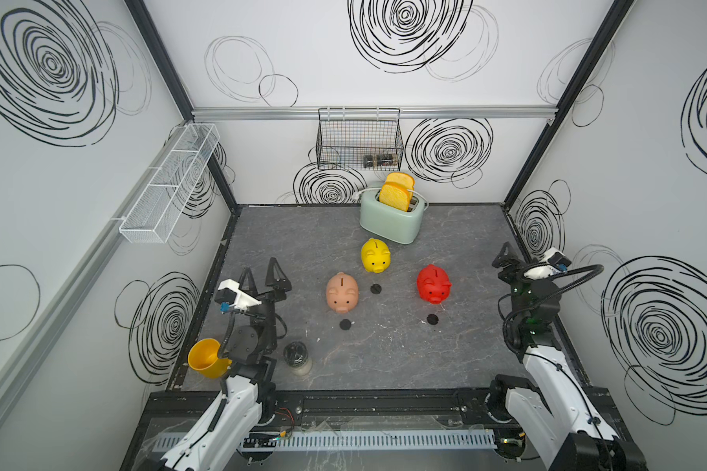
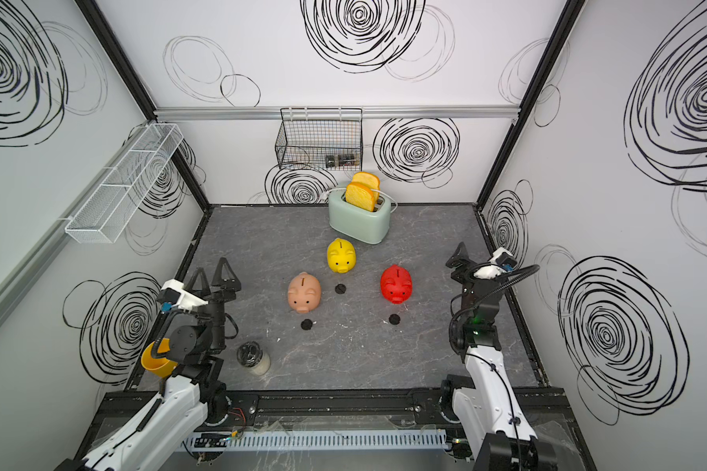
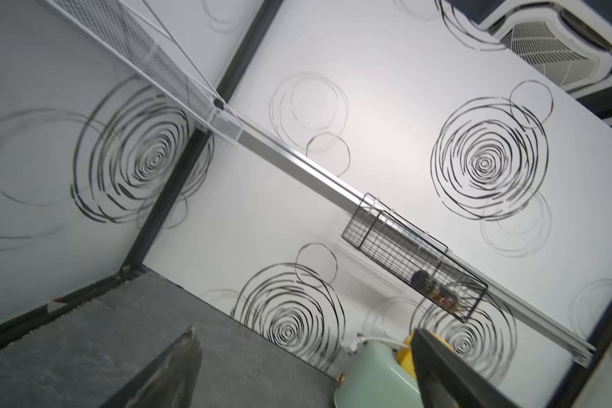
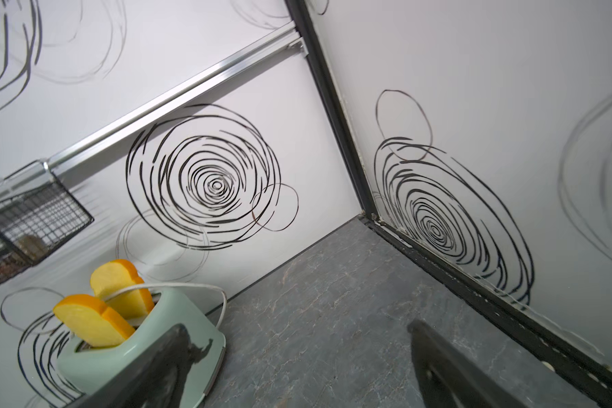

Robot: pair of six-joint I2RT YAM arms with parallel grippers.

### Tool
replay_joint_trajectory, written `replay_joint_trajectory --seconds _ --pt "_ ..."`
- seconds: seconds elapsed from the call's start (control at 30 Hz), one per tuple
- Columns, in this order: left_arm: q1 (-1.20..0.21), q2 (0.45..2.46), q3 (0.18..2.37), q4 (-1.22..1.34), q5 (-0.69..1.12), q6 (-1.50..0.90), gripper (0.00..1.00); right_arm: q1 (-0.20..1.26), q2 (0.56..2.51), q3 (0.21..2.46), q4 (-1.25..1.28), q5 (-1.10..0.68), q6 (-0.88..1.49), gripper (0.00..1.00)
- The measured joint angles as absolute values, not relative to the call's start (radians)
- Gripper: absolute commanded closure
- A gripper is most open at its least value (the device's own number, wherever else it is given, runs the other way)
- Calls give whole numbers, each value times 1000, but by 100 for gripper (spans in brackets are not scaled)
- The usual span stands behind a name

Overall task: Close piggy banks
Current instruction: Move the piggy bank to the center of the board.

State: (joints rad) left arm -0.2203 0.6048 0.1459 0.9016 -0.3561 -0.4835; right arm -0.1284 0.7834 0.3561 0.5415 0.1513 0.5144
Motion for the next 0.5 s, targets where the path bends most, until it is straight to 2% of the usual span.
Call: replay_joint_trajectory --seconds 0.23,0.5 --pt "-193 636 506 367 -229 -566 4 -134 776 409 400 16 564 2" --pt "-80 649 692 -50 15 -532 4 -111 794 570 257 -205 530 2"
